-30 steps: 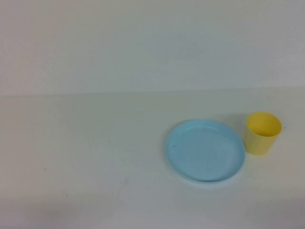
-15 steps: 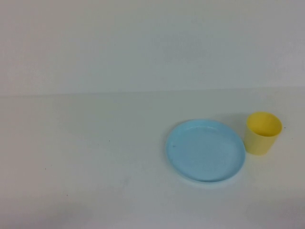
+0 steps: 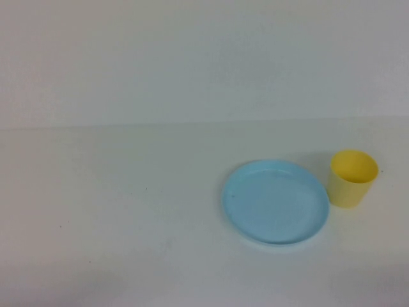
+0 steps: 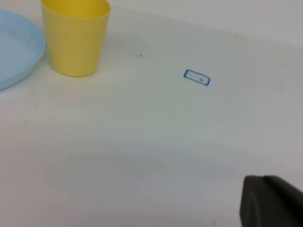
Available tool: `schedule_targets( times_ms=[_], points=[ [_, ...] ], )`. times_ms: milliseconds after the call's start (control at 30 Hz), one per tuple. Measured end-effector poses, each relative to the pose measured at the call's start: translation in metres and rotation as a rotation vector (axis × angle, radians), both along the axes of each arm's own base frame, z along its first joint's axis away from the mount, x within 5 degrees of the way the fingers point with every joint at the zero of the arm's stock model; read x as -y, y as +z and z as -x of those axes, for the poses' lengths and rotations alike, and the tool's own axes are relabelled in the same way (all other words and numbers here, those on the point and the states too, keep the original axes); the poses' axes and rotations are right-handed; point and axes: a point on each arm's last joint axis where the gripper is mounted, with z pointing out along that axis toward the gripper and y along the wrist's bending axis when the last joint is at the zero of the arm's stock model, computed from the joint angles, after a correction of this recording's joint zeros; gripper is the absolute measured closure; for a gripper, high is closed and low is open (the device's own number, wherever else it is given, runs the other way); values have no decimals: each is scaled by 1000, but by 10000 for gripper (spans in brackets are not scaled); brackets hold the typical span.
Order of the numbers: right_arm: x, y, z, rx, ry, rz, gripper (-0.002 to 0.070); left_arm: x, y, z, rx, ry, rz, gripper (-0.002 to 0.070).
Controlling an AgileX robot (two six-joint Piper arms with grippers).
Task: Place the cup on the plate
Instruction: Pick up the cup from the table
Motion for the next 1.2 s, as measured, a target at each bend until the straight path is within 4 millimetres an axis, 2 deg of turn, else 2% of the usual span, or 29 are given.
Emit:
schedule_targets(
  times_ms=[233,300,400,467,567,700,767,800,867,1000,1067,1200],
  points=[
    [0,7,-3,94,-5,-27,676,0,0,0,0,-1,6,674],
    [-3,14,-5,190,-25,-195,676,0,0,0,-1,1,12,674],
    [-3,30,-7,375,-89,-602,676,0,0,0,-7,27,102,674],
    [-2,43,-5,445,-97,-721,676,0,0,0,-12,46,168,674],
    [-4,83,4,535,-41,-680,676,0,0,0,-13,49,174,674],
    [-11,158,32,666,67,-441,676,0,0,0,-13,48,171,674],
    [-15,191,40,657,106,-359,676,0,0,0,-12,48,169,674],
    [-16,204,37,612,121,-323,676,0,0,0,-12,48,169,674],
    [-19,221,21,465,144,-276,676,0,0,0,-12,49,166,674],
    [-19,238,-38,111,172,-252,676,0,0,0,-12,49,166,674],
    [-17,245,-70,33,170,-261,676,0,0,0,-12,49,166,674],
    [-13,255,-129,-8,165,-319,676,0,0,0,-12,49,166,674]
  ],
)
